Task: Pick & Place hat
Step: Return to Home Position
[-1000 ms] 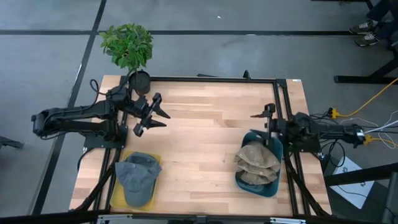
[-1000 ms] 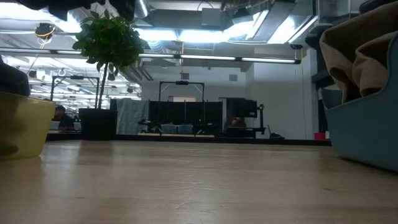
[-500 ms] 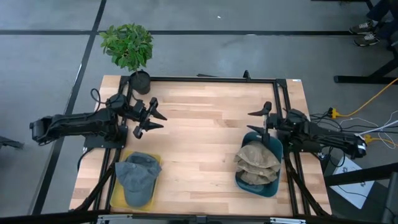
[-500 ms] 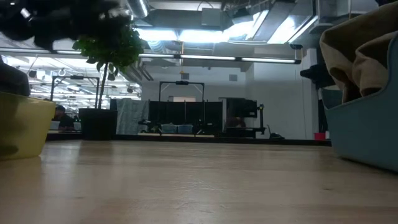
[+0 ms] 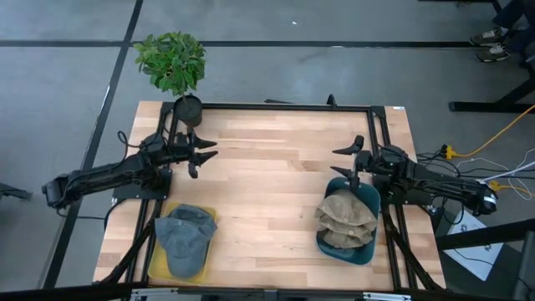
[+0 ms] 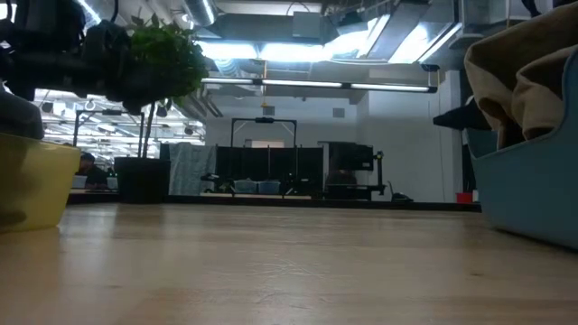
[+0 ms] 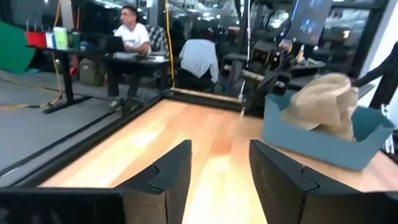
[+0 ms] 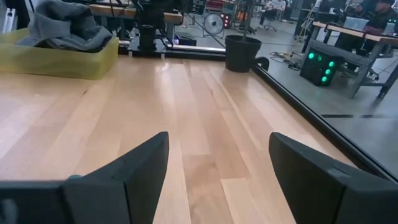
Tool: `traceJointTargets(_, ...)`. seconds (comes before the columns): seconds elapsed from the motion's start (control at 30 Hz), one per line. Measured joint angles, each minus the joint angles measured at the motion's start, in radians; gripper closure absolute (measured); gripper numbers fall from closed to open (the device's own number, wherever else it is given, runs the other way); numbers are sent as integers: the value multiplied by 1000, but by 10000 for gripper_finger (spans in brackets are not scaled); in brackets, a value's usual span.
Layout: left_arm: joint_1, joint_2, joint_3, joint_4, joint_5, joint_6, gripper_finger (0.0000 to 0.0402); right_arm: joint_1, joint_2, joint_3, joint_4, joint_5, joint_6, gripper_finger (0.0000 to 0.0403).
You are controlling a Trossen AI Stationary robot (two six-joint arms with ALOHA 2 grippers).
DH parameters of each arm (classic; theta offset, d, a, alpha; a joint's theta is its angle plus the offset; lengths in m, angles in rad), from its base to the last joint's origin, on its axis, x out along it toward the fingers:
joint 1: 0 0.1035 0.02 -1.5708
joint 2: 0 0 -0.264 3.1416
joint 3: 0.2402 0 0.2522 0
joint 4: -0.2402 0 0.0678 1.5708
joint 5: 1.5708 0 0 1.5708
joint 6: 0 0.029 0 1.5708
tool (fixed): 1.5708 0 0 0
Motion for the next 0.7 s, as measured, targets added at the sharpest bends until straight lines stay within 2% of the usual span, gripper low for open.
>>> traceJointTargets(0.37,-1,-124,-1,-271,-187,20,245,-4,28,0,0,0,-8,127)
traceJointTargets(0.47,-1,-167,-41,-241,-211,15,245,-4,29,1,0,0,-8,127)
traceJointTargets(0.7,-2,-243,-45,-259,-275,57,245,-4,30,1,0,8,-16,127)
